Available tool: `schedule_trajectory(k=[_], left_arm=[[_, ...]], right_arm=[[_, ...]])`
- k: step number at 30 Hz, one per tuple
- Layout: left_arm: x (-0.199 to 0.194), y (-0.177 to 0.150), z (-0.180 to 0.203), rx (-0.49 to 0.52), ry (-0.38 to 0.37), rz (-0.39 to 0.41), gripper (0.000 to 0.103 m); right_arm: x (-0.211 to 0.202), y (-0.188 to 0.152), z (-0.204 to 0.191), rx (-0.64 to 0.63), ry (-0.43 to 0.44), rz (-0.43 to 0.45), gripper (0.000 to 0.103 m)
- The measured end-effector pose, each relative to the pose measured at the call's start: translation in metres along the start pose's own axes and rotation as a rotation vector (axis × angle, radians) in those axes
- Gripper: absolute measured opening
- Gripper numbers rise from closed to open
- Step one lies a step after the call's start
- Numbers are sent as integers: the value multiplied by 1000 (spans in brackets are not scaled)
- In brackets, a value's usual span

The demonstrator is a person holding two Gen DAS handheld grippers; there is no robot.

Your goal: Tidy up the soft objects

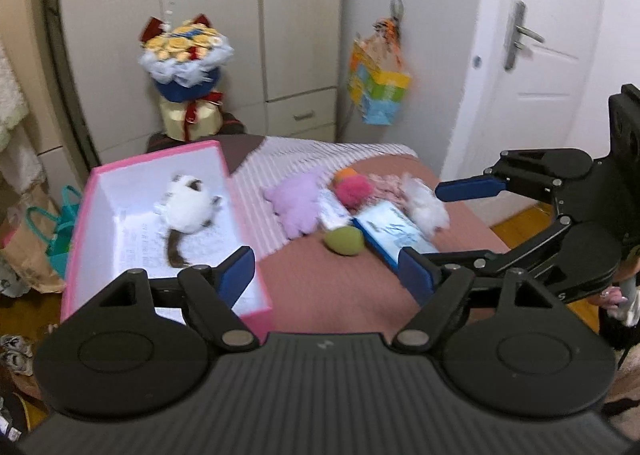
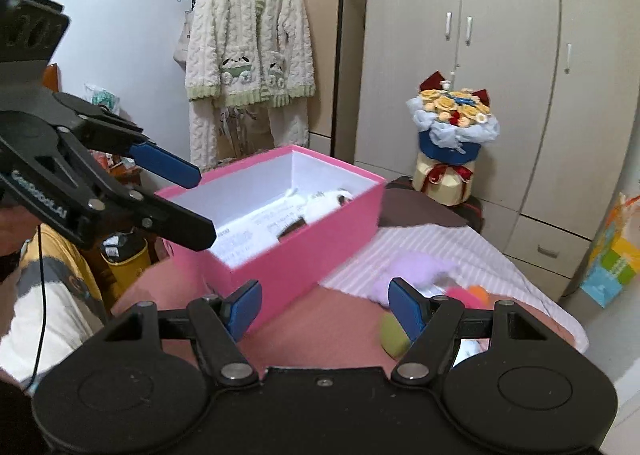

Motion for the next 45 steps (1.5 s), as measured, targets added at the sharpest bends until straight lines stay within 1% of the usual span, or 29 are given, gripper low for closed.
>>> schedule_trajectory(k=[2, 4, 7, 10, 12, 14, 17, 19, 22, 23, 24, 25, 26, 29, 31, 34, 37, 41, 45], left_arm=[[8, 0, 12, -4, -34, 1, 78], [18, 2, 22, -15, -62, 8, 78], [37, 2, 36, -20, -83, 18, 78], [59, 0, 48, -31, -108, 6, 78], [74, -4, 52, -43, -105, -2, 78], [88, -7, 55, -45, -86, 2, 78], [110, -13, 60, -35, -60, 0, 77], [124, -18, 63, -67, -89, 0, 75], [144, -26, 66, -133, -133, -41, 73], [150, -28, 67, -145, -133, -48, 71], [156, -29, 66, -156, -126, -51, 68], [161, -31, 66, -162, -120, -54, 64], [167, -32, 66, -164, -120, -55, 63], [179, -32, 67, -182, -136, -54, 55], [185, -32, 69, -194, -154, -38, 50], [187, -30, 71, -213, -173, -3, 45], [190, -29, 71, -222, -161, 13, 44], [198, -32, 72, -215, -119, -2, 44], [210, -40, 70, -282, -146, -49, 48]], right_arm=[[-8, -12, 10, 11, -17, 9, 79], [-10, -24, 20, 42, -33, 16, 79], [-5, -42, 34, 93, -28, 7, 79], [4, -57, 47, 140, -21, 3, 80], [7, -67, 52, 147, -26, 35, 80], [12, -76, 58, 138, -40, 68, 82], [23, -91, 71, 146, -54, 78, 83], [32, -99, 83, 163, -78, 69, 83], [47, -111, 97, 182, -96, 35, 83], [51, -115, 99, 185, -99, 24, 83], [57, -118, 101, 187, -103, 14, 83], [60, -121, 102, 187, -105, 9, 83], [65, -123, 103, 187, -108, 1, 83], [73, -126, 105, 187, -115, -12, 83], [78, -128, 108, 204, -113, -18, 83], [83, -130, 113, 237, -105, -29, 83], [89, -129, 112, 258, -93, -36, 84], [94, -129, 110, 256, -108, -42, 86], [97, -129, 109, 237, -135, -48, 88]])
Point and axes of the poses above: each gripper's, at about its wrist camera, not at the fingertips, and x roughly the way its jaws point, z to its right, y to its top, the point moved 9 cm from there along x, roughly the way its jaws point, and after that the axes turned 7 degrees about x, right-handed, at the moved point
